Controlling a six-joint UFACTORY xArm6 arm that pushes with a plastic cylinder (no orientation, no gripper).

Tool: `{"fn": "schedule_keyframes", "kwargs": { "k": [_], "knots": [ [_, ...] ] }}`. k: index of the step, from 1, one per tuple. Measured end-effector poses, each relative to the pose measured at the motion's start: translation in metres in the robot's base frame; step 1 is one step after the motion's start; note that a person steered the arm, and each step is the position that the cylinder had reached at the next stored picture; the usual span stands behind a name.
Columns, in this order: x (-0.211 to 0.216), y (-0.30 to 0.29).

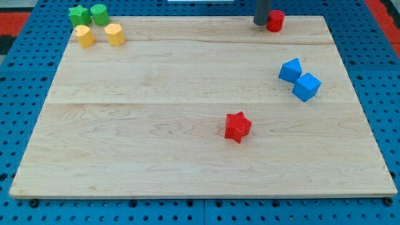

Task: Separate the blue triangle from the blue cube

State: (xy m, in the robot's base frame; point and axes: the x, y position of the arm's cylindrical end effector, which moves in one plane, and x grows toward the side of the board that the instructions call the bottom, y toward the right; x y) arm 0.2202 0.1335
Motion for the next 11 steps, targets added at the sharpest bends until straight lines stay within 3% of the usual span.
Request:
{"fn": "schedule_keyframes", "kwargs": {
  "k": [3,4,5,6,7,9,10,11],
  "knots": [
    [0.166,-0.057],
    [0.217,-0.045],
    [0.248,0.028],
    [0.248,0.108],
    [0.218,0.111],
    [0.162,0.055],
    [0.16,0.069],
    [0.153,0.044]
  ]
}}
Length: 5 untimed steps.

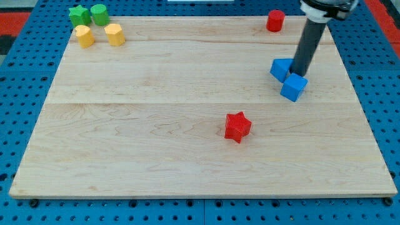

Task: Separate the blue triangle from the blue cube

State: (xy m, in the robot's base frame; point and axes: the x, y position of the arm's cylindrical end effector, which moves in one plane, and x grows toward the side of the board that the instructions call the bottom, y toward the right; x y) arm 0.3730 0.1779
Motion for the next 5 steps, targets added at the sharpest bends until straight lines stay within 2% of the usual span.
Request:
{"fn": "schedule_keyframes", "kwargs": {
  "k": [2,3,4,5],
  "knots": [
    [0.01,-0.065],
    [-0.008,-0.104],
    [-0.033,-0.085],
    [-0.021,-0.068]
  ]
}}
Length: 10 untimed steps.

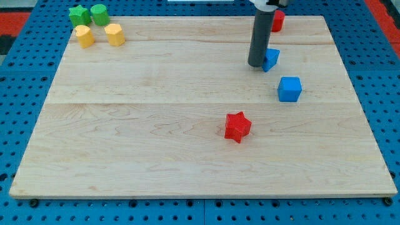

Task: Separate the blue triangle from the blue cube

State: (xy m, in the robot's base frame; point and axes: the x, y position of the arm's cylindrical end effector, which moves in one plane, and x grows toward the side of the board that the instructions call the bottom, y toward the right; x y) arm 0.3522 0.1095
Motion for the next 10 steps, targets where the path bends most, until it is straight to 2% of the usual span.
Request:
{"fn": "schedule_keyframes", "kwargs": {
  "k": [1,2,4,6,7,9,10],
  "knots": [
    [0.025,-0.005],
    [0.011,0.007],
    [-0.047,0.034],
    [-0.001,0.032],
    [-0.005,0.065],
    [-0.075,0.066],
    [-0.075,0.08]
  ]
}}
